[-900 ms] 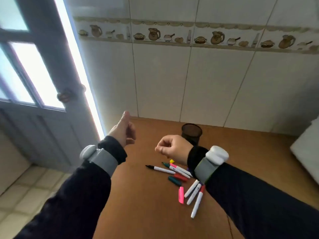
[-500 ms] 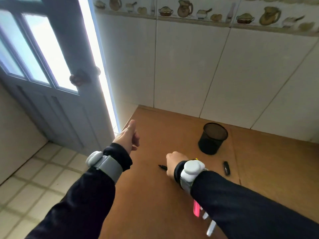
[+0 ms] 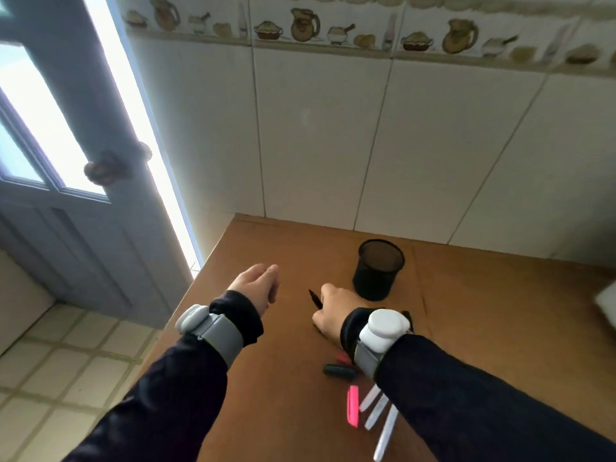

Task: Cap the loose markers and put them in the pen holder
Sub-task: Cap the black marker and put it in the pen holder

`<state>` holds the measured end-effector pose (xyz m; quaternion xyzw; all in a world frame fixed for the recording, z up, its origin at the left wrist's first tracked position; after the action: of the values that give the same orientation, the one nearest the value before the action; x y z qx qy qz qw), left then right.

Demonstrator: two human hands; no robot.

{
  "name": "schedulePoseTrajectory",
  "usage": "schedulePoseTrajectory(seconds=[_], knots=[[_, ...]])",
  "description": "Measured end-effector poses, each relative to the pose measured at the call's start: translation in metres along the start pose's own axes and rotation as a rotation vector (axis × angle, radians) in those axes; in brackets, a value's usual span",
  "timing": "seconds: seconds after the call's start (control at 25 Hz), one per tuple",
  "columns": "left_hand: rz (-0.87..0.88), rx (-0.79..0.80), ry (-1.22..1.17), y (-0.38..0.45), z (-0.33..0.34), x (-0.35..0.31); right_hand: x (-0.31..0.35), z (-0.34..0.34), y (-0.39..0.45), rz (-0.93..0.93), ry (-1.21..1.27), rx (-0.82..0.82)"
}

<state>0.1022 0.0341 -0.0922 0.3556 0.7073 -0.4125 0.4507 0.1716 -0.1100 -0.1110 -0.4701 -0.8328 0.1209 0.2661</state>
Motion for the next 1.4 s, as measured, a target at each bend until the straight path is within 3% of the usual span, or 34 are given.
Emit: schedulePoseTrajectory(seconds=[0.16, 0.36, 0.48, 0.68, 0.84, 0.96, 1.12, 1.24, 1.4], knots=[[0.103, 0.163, 0.372, 0.016, 0.086, -0.015, -0.078, -0.035, -0.035, 0.125, 0.135, -0.128], [0.196, 0.556, 0.818, 0.031, 0.213, -0.024, -0.169, -0.055, -0.074, 0.232, 0.215, -0.267], [0.237, 0.75, 1.124, 0.04, 0.252, -0.017, -0.201, -0.057, -0.087, 0.317, 0.282, -0.289], [0.449, 0.75, 1.254, 0.047, 0.281, -0.004, -0.237, -0.056, -0.088, 0.421, 0.298, -0.274], [0.429, 0.724, 1.313, 0.055, 0.275, -0.001, -0.234, -0.056, -0.086, 0.416, 0.286, -0.27], [0.376, 0.534, 1.084, 0.048, 0.241, -0.018, -0.212, -0.056, -0.085, 0.322, 0.268, -0.275], [0.229, 0.168, 0.489, 0.032, 0.158, -0.034, -0.159, -0.057, -0.079, 0.137, 0.282, -0.248], [0.143, 0.17, -0.06, 0.026, 0.114, -0.034, -0.115, -0.054, -0.074, -0.003, 0.301, -0.225], [0.136, 0.113, -0.352, 0.015, 0.074, -0.042, -0.074, -0.055, -0.071, -0.118, 0.29, -0.29]])
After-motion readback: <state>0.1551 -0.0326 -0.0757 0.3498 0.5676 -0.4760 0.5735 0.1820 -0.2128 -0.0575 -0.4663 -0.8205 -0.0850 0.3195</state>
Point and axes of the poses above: each hand's wrist, its own y-axis towards the middle knuckle, its own z-axis out of the palm, x = y × z, the point moved 7 cm from there along y, towards the middle knuckle, and after that the axes turned 8 degrees about x, right-handed, at the moved point
